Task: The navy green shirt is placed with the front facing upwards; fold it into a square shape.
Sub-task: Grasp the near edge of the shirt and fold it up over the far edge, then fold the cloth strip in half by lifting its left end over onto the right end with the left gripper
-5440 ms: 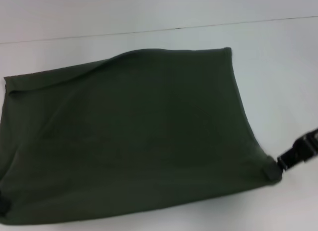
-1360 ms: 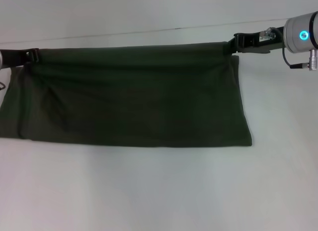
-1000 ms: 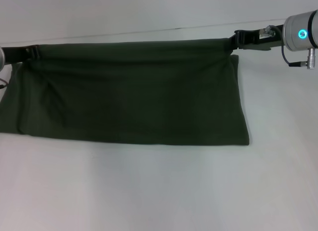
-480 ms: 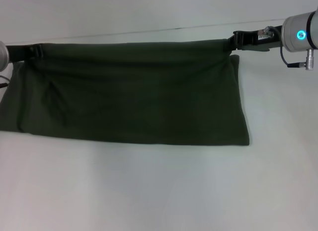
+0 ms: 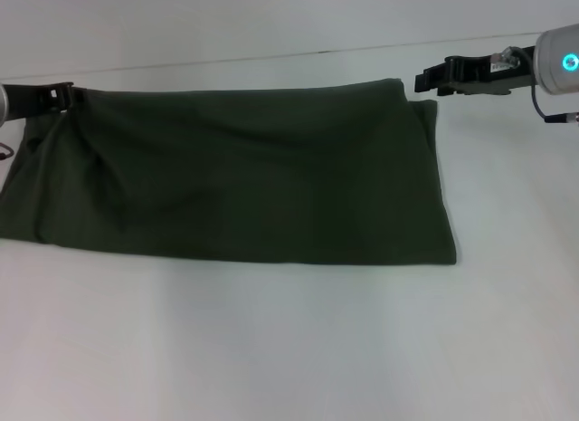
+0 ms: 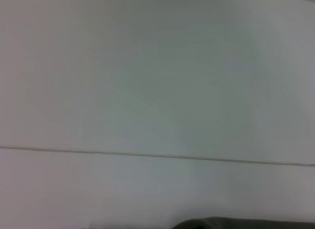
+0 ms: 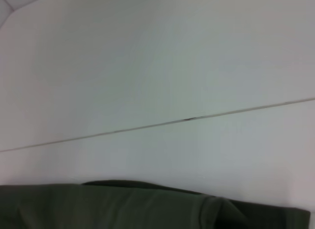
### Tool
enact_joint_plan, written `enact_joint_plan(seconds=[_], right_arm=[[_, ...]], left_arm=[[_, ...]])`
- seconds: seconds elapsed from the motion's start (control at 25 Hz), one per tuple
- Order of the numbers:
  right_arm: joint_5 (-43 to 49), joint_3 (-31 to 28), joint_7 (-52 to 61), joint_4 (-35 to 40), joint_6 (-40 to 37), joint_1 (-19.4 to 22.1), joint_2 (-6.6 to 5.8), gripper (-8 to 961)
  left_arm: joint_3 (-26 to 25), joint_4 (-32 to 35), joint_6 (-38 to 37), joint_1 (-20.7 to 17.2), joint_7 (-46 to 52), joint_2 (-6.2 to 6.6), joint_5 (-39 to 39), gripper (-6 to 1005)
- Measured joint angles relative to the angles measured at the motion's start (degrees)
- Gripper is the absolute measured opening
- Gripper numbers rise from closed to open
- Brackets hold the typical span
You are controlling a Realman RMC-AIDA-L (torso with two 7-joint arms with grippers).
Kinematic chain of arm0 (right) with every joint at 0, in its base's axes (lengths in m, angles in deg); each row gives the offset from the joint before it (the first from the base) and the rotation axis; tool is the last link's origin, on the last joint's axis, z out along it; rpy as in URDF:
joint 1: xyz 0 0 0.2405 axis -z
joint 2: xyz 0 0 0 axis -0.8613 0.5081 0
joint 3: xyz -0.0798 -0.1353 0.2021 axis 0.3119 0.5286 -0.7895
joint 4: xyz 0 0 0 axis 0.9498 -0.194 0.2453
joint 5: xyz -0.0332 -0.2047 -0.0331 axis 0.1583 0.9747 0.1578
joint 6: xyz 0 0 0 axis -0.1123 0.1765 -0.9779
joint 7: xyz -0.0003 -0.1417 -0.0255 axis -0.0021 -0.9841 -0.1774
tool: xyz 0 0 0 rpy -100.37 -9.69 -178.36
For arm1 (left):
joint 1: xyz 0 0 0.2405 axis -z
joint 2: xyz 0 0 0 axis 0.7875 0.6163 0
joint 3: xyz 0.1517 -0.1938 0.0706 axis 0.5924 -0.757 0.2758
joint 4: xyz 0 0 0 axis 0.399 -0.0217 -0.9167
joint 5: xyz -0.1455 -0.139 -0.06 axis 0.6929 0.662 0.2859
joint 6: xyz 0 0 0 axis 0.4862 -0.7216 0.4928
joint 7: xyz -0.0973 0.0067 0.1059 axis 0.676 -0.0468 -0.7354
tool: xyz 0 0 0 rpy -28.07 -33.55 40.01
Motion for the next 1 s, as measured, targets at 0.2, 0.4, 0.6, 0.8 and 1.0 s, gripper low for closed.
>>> enact_joint_plan(seconds=[0.2,0.4,0.6,0.8,1.0], right_arm=[[-0.2,-0.4,0.0,1.4,-2.8,0.6,-0.84,452],[-0.9,-6.1,-0.3,6.3,-11.0,1.8,-1.32,606],[-5.3,-8.5,-3.1,9.1,-19.7,3.3,-1.85,600],[-14.8,-9.9,-9.9,6.8,-26.9,5.3,-2.19,652],[-17.5,-9.8,-14.4,6.5,-31.3,6.7,-2.21,704]], left_arm=[[0.2,4.8,-3.6,-1.3,0.6,-0.27,0.0,510],[0.0,15.4,-10.5,-4.9,0.9,-1.53,0.2,748],[-1.3,20.7,-20.1,-6.3,0.9,-1.01,0.9,833],[-5.0,21.4,-28.2,-8.2,0.6,0.76,6.9,918],[-5.4,21.7,-33.3,-12.0,0.4,2.93,14.9,952]])
